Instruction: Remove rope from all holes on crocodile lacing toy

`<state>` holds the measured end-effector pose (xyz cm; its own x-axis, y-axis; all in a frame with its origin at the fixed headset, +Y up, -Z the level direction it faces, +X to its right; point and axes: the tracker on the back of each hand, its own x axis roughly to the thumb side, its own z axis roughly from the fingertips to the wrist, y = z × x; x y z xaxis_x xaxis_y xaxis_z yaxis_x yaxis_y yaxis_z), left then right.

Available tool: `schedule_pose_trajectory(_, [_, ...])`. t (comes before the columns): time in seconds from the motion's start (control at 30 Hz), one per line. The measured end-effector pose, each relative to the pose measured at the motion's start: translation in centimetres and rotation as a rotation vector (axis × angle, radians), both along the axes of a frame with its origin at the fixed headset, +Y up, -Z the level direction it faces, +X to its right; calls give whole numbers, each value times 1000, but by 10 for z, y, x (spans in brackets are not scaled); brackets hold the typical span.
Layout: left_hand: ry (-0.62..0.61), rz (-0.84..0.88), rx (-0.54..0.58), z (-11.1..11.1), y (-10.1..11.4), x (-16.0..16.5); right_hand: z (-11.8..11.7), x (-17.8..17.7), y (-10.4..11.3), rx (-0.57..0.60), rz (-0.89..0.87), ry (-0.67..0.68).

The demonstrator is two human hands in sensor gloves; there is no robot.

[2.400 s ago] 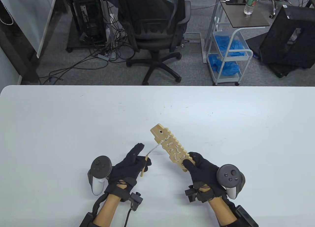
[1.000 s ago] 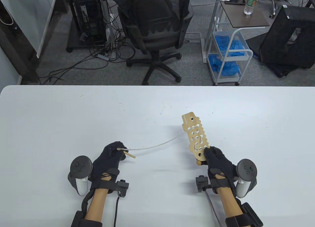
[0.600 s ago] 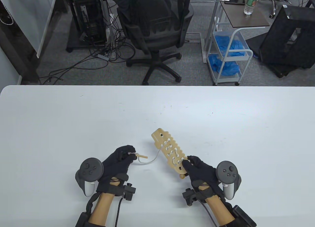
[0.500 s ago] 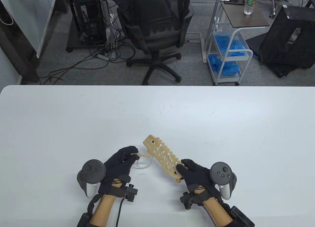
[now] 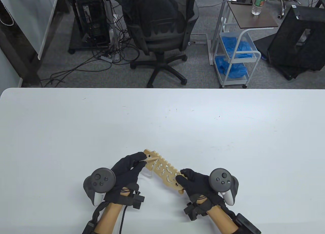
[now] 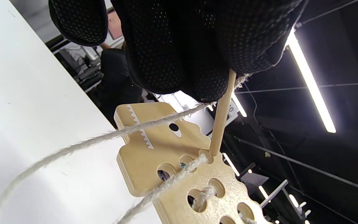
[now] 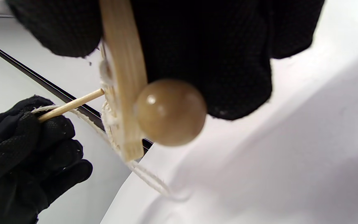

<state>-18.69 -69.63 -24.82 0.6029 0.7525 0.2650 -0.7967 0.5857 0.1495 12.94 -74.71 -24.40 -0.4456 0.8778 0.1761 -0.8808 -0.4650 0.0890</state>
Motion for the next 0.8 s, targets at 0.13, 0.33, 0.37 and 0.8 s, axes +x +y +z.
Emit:
schedule_pose_trajectory(0.13, [3, -107, 24, 1, 2, 4, 0, 0, 0, -2, -3, 3])
schedule_pose_trajectory(0.33, [-54, -158, 28, 0, 0, 13, 0, -2, 1, -1, -16, 25])
schedule_pose_trajectory(0.37, [-57, -158, 25, 0, 0, 13, 0, -2, 1, -1, -20, 28])
schedule_pose_trajectory(0.8, [34, -31, -21, -2, -3, -3, 0, 6, 9, 5, -126, -5])
